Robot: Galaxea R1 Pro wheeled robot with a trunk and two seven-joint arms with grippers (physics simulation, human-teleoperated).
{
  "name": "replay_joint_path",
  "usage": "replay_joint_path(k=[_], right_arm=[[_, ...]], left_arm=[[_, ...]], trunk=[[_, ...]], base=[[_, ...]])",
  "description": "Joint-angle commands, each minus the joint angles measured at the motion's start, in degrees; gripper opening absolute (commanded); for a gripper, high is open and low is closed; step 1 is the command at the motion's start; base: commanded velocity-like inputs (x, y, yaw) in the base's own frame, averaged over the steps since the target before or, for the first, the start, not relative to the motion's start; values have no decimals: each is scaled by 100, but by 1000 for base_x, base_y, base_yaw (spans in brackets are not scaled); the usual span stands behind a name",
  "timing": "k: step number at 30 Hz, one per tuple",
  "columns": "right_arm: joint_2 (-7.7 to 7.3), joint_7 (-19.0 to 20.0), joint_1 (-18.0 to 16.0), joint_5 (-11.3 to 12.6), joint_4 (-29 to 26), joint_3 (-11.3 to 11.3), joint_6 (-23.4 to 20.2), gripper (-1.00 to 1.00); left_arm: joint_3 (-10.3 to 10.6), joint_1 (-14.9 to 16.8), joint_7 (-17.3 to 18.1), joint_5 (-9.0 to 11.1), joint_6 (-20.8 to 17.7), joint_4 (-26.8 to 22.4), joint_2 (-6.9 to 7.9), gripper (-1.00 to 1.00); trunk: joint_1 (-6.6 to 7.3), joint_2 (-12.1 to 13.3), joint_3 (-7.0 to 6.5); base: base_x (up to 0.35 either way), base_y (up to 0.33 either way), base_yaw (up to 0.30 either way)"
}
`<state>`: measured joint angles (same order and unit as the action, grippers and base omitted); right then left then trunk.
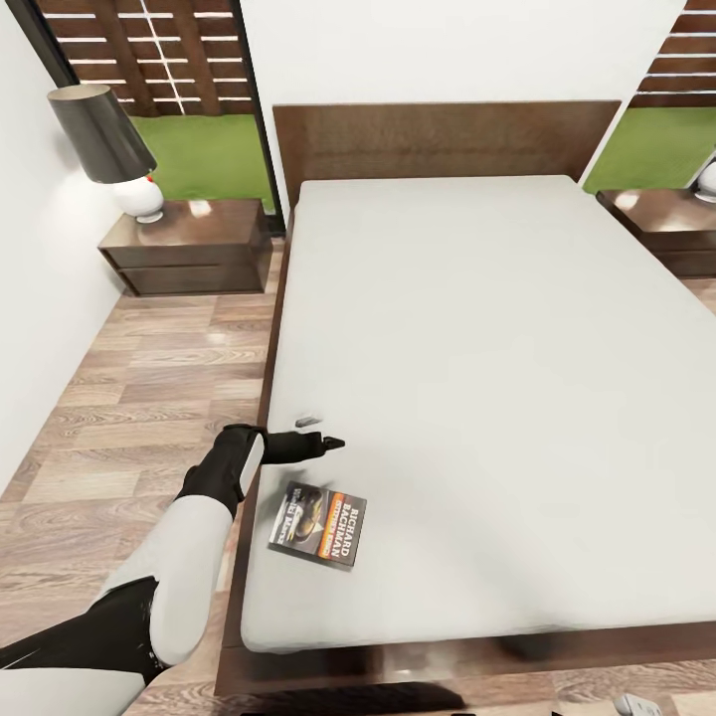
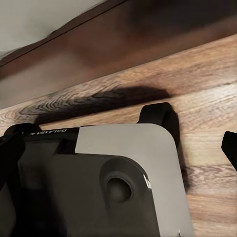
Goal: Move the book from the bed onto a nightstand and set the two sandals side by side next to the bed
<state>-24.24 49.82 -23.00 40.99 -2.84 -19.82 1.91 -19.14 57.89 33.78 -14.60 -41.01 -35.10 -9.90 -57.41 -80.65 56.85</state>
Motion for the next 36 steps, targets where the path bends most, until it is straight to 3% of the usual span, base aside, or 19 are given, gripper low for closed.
replay_joint_path(k=[1,11,32,36], right_arm=[[-2,14,-3,37,2,-48,20,100],[-2,19,-3,37,2,-48,20,100],[-2,19,-3,35,2,-48,20,100],[-2,19,-3,36,2,-48,20,100]], left_arm=[[-46,1,50,-59,13,-7,-9,100],[-46,-6,50,-52,83,-6,-9,100],[-46,-15,67,-52,77,-6,-9,100],[-46,-15,68,-52,76,-6,-9,100]], trunk=[[0,-2,4],[0,-2,4],[0,-2,4],[-88,-163,75]], base=[[0,0,0],[-147,0,0],[-6,0,0],[0,0,0]])
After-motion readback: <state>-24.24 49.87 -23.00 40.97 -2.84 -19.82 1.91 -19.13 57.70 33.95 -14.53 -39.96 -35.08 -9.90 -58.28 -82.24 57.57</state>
